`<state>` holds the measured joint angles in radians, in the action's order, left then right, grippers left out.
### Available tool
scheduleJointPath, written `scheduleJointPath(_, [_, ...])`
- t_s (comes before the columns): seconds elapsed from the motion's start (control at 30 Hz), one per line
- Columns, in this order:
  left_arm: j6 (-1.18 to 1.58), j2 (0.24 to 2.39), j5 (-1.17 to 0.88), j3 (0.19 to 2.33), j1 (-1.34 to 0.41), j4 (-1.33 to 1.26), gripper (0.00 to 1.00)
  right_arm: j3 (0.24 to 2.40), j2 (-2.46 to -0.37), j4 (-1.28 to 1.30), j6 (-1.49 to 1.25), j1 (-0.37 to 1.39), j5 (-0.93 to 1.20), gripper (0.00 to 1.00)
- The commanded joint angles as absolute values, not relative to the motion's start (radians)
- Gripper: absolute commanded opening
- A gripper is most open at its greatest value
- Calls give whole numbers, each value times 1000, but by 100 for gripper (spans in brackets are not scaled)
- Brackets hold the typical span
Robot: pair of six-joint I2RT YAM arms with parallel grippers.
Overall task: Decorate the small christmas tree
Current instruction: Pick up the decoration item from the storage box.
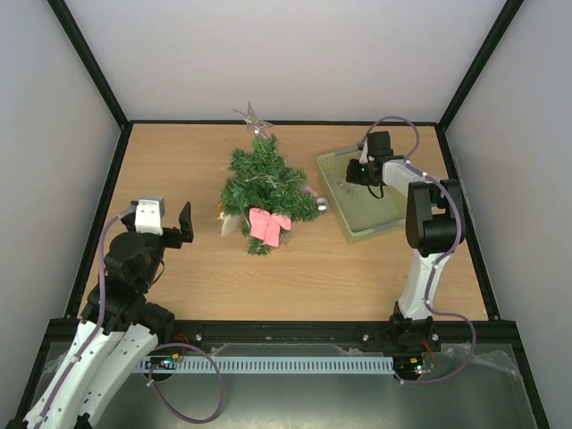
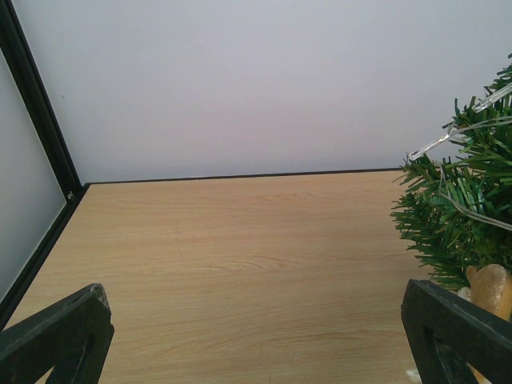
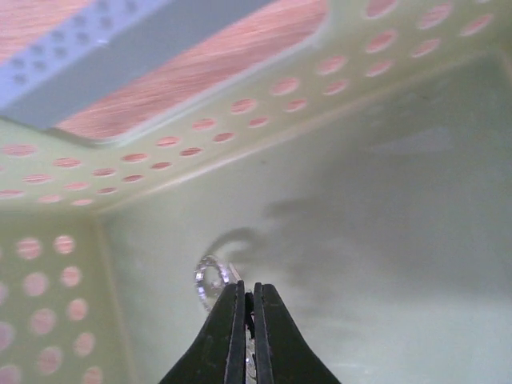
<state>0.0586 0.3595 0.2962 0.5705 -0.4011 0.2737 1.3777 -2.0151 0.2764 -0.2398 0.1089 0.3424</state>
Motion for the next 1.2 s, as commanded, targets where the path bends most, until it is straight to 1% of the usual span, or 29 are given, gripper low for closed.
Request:
scheduleJointPath(0.0, [48, 349, 307, 563, -407, 246, 100, 1361, -1958, 240, -253, 101, 462, 2])
scheduleJointPath(0.17, [48, 349, 308, 564, -407, 248, 100, 1357, -1898, 235, -246, 101, 484, 2])
scheduleJointPath(0.37, [61, 367, 307, 580, -407, 262, 100, 1318, -1786, 236, -219, 101, 438, 2])
scheduleJointPath(0.47, [61, 375, 297, 581, -407, 262, 100, 1305, -1786, 233, -186, 101, 435, 2])
scheduleJointPath(0.53, [61, 379, 287, 580, -407, 265, 100, 1321, -1815, 254, -172, 101, 443, 15])
scheduleJointPath(0.57, [60, 380, 283, 581, -408, 266, 100, 1338, -1837, 274, -167, 101, 442, 26])
scheduleJointPath(0.6, [60, 382, 277, 581, -407, 267, 100, 1357, -1859, 293, -164, 101, 434, 35])
scheduleJointPath(0.73, [57, 391, 273, 580, -407, 266, 100, 1390, -1928, 327, -155, 113, 347, 47])
scheduleJointPath(0.8, [55, 396, 275, 580, -408, 268, 100, 1411, -1956, 360, -148, 129, 298, 57])
scheduleJointPath(0.83, [55, 397, 275, 580, -408, 268, 100, 1424, -1969, 372, -149, 136, 273, 59])
scheduleJointPath(0.97, [52, 400, 281, 580, -408, 267, 100, 1459, -2017, 412, -147, 174, 162, 61])
scheduleJointPath(1.07, [52, 402, 285, 579, -408, 267, 99, 1475, -2045, 442, -130, 202, 87, 61])
scheduleJointPath(1.13, [52, 402, 287, 579, -408, 267, 100, 1479, -2063, 463, -122, 206, 47, 58])
scheduleJointPath(1.17, [52, 402, 288, 579, -407, 267, 100, 1480, -2069, 470, -120, 206, 32, 54])
